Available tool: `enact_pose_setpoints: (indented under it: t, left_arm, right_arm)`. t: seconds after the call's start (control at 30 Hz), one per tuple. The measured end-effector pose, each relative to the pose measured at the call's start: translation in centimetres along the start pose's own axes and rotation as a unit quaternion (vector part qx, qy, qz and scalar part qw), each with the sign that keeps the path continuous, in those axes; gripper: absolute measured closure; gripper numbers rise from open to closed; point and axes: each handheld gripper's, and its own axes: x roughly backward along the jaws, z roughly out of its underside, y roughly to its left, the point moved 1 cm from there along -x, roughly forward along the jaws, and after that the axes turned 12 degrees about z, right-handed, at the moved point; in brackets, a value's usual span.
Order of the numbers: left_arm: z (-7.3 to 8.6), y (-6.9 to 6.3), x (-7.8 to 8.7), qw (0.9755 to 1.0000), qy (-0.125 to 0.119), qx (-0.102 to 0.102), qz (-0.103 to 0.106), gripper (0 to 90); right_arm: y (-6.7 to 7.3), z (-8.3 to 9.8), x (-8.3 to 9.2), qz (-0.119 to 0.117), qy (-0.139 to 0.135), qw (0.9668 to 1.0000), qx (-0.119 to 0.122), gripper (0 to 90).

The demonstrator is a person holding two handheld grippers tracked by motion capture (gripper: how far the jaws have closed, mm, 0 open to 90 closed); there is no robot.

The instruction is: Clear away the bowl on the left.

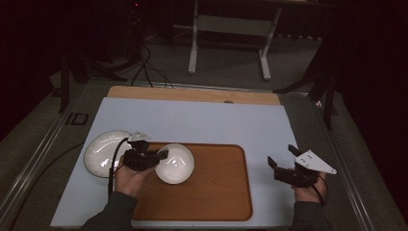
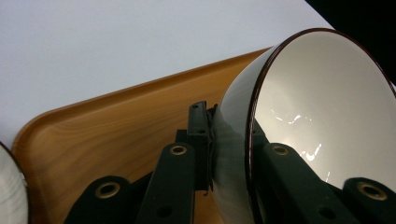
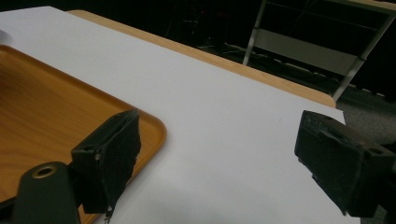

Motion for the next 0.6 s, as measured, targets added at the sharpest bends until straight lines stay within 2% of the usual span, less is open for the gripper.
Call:
enact_pose_setpoints:
  t: [0.6]
  left_arm:
    - [0.8,-0.5,-2.3,0.9996,0.027,-0.001,0.007,81.3]
  right_arm:
    - [0.0,0.0,0.0,0.0,0.0,1.0,0.001,13.9]
